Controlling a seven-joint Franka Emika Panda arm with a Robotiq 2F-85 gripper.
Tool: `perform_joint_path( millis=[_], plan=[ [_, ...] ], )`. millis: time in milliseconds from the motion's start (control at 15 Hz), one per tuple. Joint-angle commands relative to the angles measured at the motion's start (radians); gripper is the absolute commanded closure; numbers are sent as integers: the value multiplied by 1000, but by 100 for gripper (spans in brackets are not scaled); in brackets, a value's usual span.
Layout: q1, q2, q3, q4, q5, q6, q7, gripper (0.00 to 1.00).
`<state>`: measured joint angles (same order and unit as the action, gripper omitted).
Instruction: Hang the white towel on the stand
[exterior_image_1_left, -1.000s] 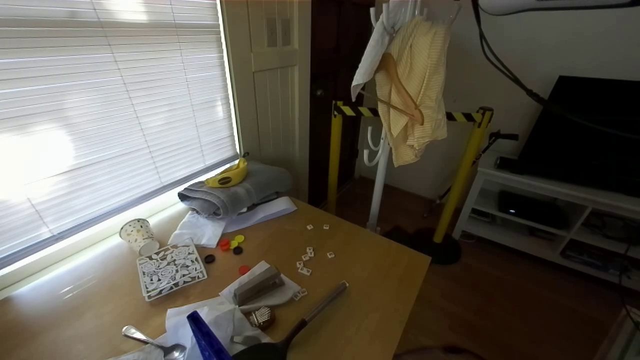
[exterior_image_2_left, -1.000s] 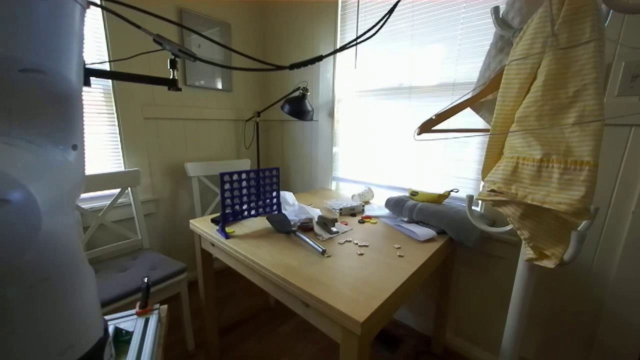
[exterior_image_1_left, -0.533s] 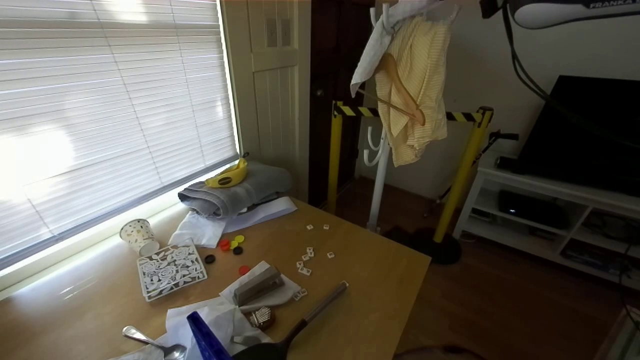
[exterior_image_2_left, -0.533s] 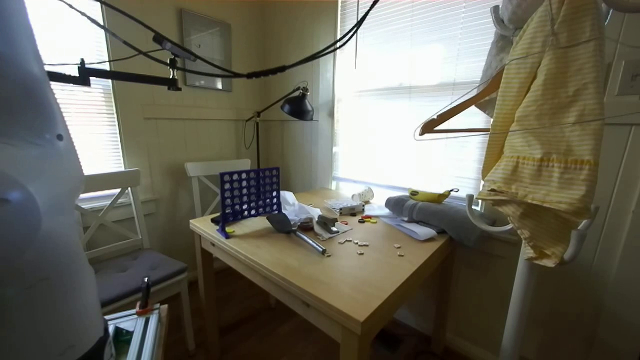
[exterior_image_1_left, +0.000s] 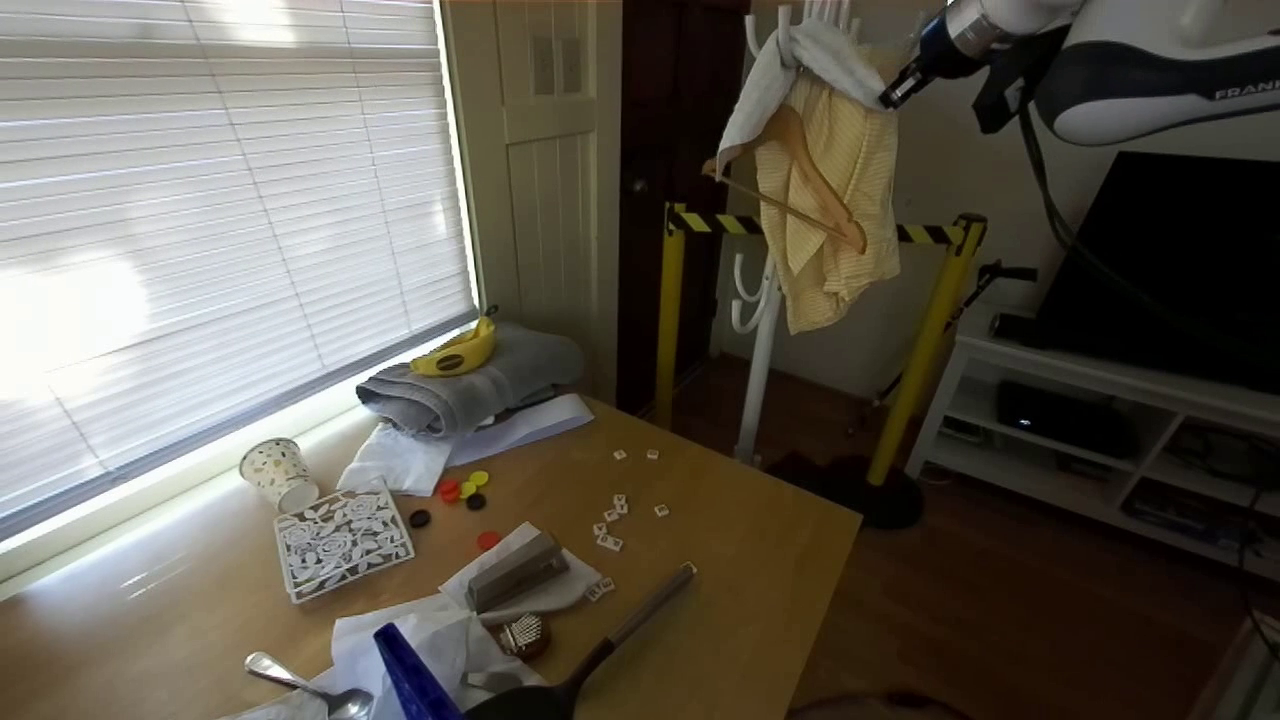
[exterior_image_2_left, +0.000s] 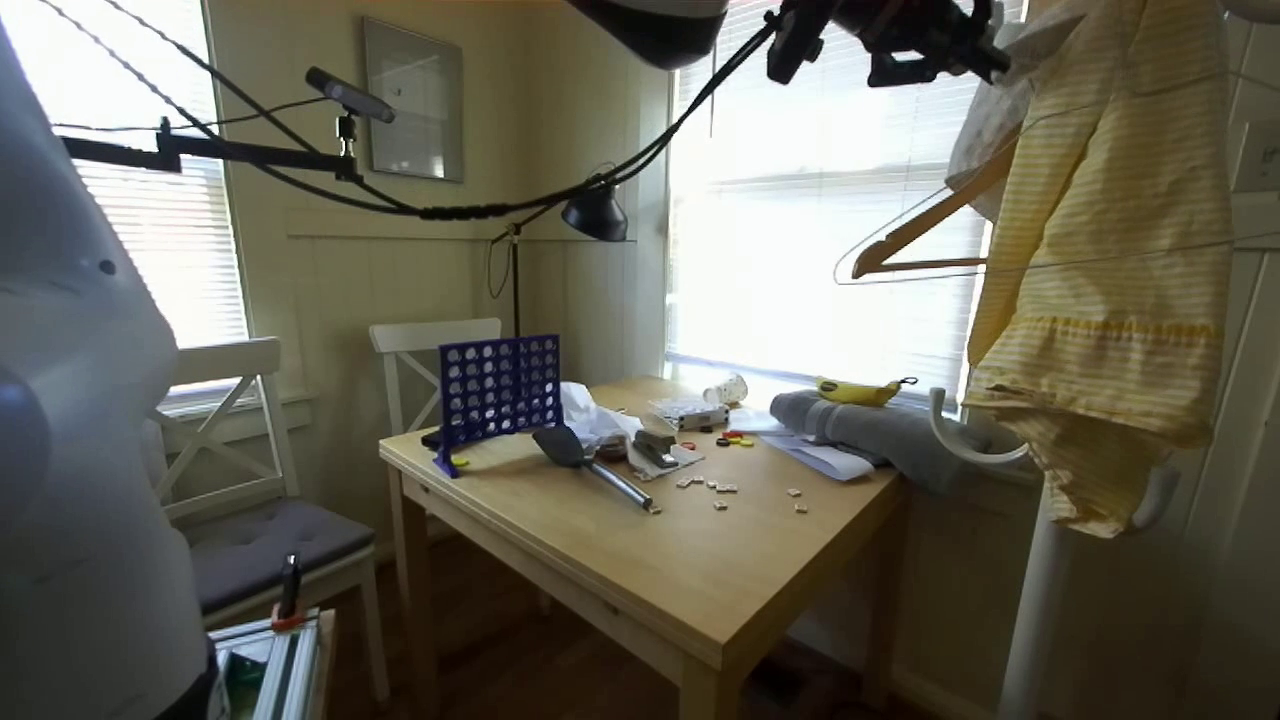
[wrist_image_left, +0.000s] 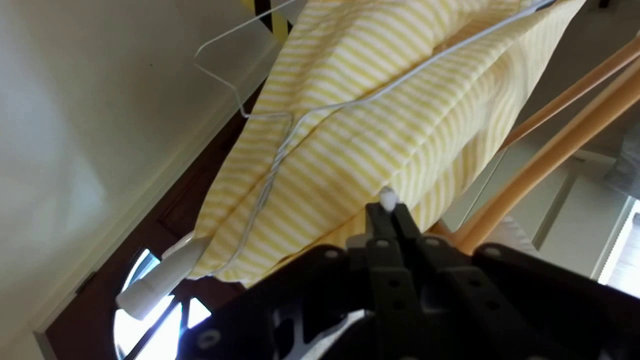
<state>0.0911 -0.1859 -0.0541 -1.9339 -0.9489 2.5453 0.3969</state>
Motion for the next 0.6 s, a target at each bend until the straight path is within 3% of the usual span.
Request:
perform_joint_path(
  millis=[0, 333, 400, 533],
  plan=[
    [-38, -30, 40, -81, 68, 22, -35, 99],
    [-53, -24, 64, -99, 121, 18, -56, 99],
    [-53, -23, 66, -98, 136, 13, -64, 70],
    [-52, -23, 68, -103, 179, 6, -97, 63]
  ],
)
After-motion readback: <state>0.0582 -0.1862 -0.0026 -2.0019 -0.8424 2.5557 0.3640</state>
